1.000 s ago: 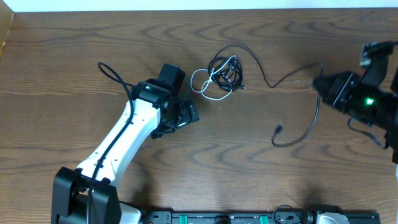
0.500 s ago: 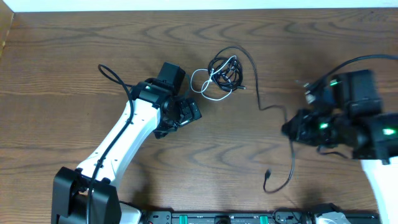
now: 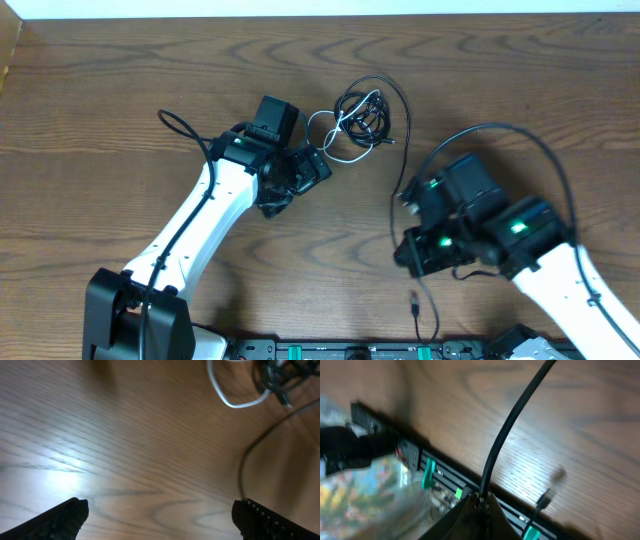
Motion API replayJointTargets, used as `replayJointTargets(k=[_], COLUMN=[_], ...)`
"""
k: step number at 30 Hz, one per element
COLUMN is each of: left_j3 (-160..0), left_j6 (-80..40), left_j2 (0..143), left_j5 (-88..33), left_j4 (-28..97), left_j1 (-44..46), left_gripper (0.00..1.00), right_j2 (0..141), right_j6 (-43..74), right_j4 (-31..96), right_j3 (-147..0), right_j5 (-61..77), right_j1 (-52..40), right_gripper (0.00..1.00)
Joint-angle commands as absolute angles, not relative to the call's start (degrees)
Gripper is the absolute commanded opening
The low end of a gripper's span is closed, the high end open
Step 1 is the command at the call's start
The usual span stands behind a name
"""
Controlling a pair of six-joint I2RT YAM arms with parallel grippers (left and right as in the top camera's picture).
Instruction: Untangle cables
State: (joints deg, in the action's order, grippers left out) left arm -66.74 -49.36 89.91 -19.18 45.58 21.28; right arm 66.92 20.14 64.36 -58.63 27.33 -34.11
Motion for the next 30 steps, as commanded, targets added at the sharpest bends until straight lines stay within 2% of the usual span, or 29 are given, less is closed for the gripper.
replayJointTargets(k=[1, 6, 9, 10, 13, 17, 18, 30], left_j3=[-66.59, -66.59, -66.59, -66.59, -66.59, -66.59, -66.59, -66.59], left_j6=[-50.04, -49.58, -48.42, -48.07, -48.07, -45.12, -44.47, -42.94], left_j2=[90.59, 90.59, 90.59, 90.59, 90.59, 90.61, 90.61, 90.63], left_j5=[-23.38, -23.38, -23.4, -23.4, -23.38, -23.35, -23.33, -19.16], left_j4=[45.12, 45.04, 44.71, 44.62, 44.64, 44.36, 44.18, 42.74], left_j1=[21.37, 21.37, 21.37, 21.37, 21.41, 22.79, 23.2, 27.9], left_gripper=[0.96, 0.96, 0.96, 0.96, 0.96, 0.96, 0.96, 0.96], right_j2=[66.81, 66.83, 66.83, 66.83, 66.87, 66.87, 66.87, 66.89], right_j6=[22.76, 25.21, 25.23, 25.23, 26.44, 33.71, 34.79, 36.36], right_j4=[60.64, 56.97, 56.01, 55.42, 52.75, 48.56, 48.05, 45.56], right_j3=[-54.46, -51.86, -51.83, -51.83, -51.83, -51.83, -51.83, -51.83], right_j5=[29.06, 29.12, 29.1, 29.08, 28.93, 26.72, 25.98, 24.34], right_j1=[-38.33, -41.98, -44.23, -45.08, -47.64, -50.26, -50.65, -52.6], right_gripper=[0.01, 0.02, 0.25, 0.38, 0.66, 0.96, 0.99, 0.99])
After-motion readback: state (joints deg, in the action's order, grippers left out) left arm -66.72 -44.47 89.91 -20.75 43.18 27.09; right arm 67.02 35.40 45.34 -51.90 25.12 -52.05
